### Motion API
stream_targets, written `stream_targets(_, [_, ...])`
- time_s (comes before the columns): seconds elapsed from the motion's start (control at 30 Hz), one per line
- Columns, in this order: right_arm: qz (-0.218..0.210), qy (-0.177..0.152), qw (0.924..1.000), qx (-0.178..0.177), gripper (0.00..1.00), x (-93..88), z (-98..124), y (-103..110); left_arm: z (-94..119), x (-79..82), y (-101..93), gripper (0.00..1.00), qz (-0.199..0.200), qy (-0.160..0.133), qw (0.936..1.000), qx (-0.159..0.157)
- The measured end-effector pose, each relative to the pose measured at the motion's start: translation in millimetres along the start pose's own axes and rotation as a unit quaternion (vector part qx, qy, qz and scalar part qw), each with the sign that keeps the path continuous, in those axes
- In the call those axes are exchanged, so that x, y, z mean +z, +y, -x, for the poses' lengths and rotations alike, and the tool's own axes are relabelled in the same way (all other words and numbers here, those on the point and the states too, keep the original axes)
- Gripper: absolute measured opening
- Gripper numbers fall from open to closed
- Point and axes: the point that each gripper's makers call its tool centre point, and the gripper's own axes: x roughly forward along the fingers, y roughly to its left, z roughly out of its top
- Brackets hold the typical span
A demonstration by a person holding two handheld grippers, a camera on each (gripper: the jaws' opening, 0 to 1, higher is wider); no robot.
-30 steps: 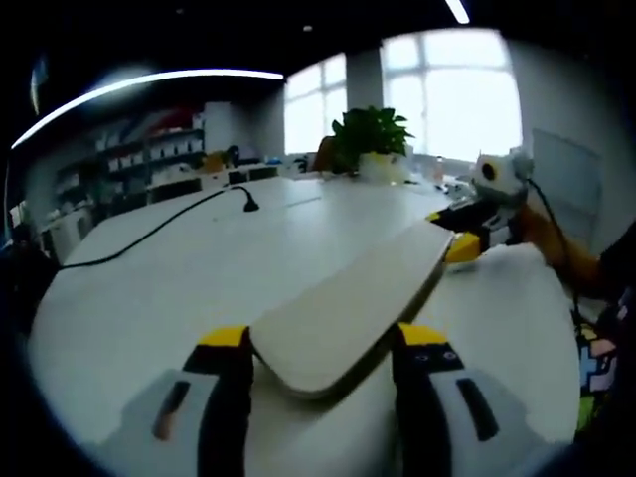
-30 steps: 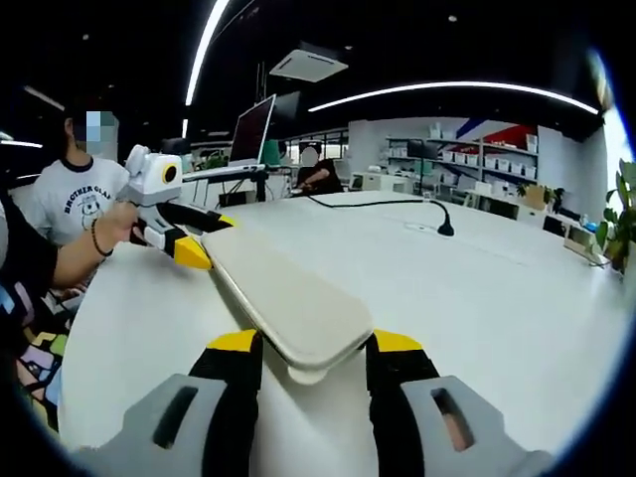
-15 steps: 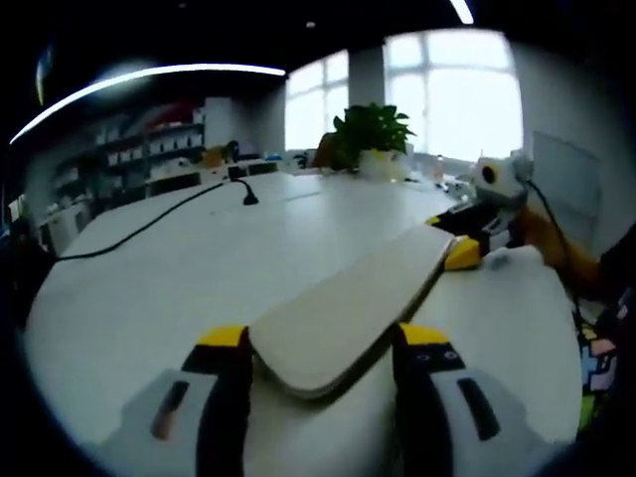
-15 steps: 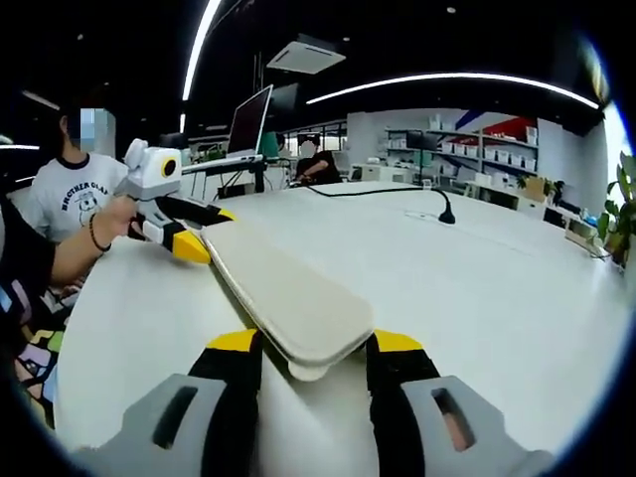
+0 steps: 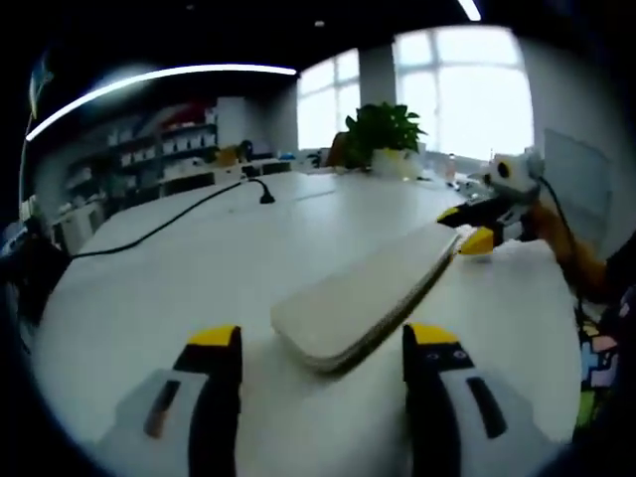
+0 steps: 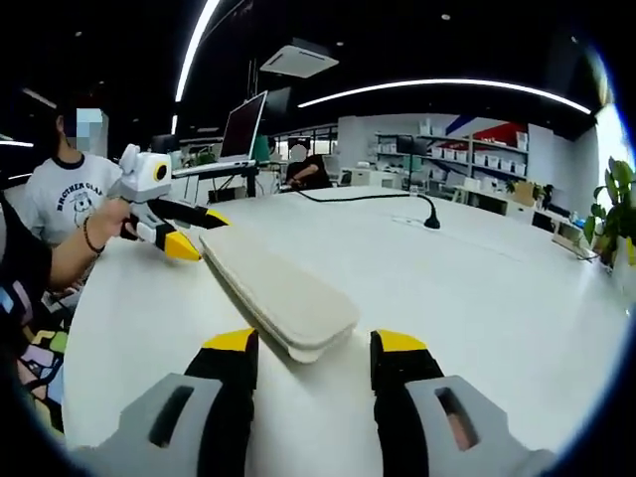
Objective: Arrange the utensils inside the cutlery case until each visible utensil rests in its matching compartment.
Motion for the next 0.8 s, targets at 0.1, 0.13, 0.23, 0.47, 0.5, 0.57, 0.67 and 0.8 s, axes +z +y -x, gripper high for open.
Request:
stream_targets(0.1, [-0.004, -0.017, 0.9997, -0.018, 0.5, 10.2, 11, -7, 14, 11.4, 2.0, 0.71, 0.01, -0.03, 0.9994, 0.013])
stream_targets(0.13, [-0.005, -0.024, 0.9994, -0.025, 0.5, 14.2, 16, -8, 19, 14.7, 2.9, 0.71, 0.009, -0.039, 0.999, 0.021])
stream_targets(0.23, [-0.024, -0.057, 0.9967, -0.053, 0.5, 28.5, 31, -13, 36, 27.1, 5.2, 0.71, 0.016, -0.072, 0.9965, 0.039])
stream_targets(0.47, [-0.03, -0.085, 0.9811, -0.171, 0.52, 46.2, 82, -39, 98, 56.5, 7.5, 0.75, 0.047, -0.149, 0.9855, 0.067])
stream_targets(0.5, [-0.034, -0.089, 0.9781, -0.185, 0.52, 47.4, 91, -43, 107, 59.7, 8.5, 0.76, 0.029, -0.149, 0.9855, 0.076])
stream_targets(0.57, [-0.042, -0.11, 0.971, -0.208, 0.51, 53.6, 107, -50, 121, 64.8, 10.9, 0.78, 0.021, -0.156, 0.9834, 0.091])
stream_targets(0.67, [-0.053, -0.118, 0.9654, -0.226, 0.53, 54.1, 126, -51, 138, 72.6, 16.5, 0.81, 0.031, -0.172, 0.979, 0.105])
stream_targets(0.8, [-0.05, -0.126, 0.9597, -0.246, 0.55, 56.1, 144, -52, 148, 76.0, 23.2, 0.89, 0.031, -0.181, 0.9747, 0.127])
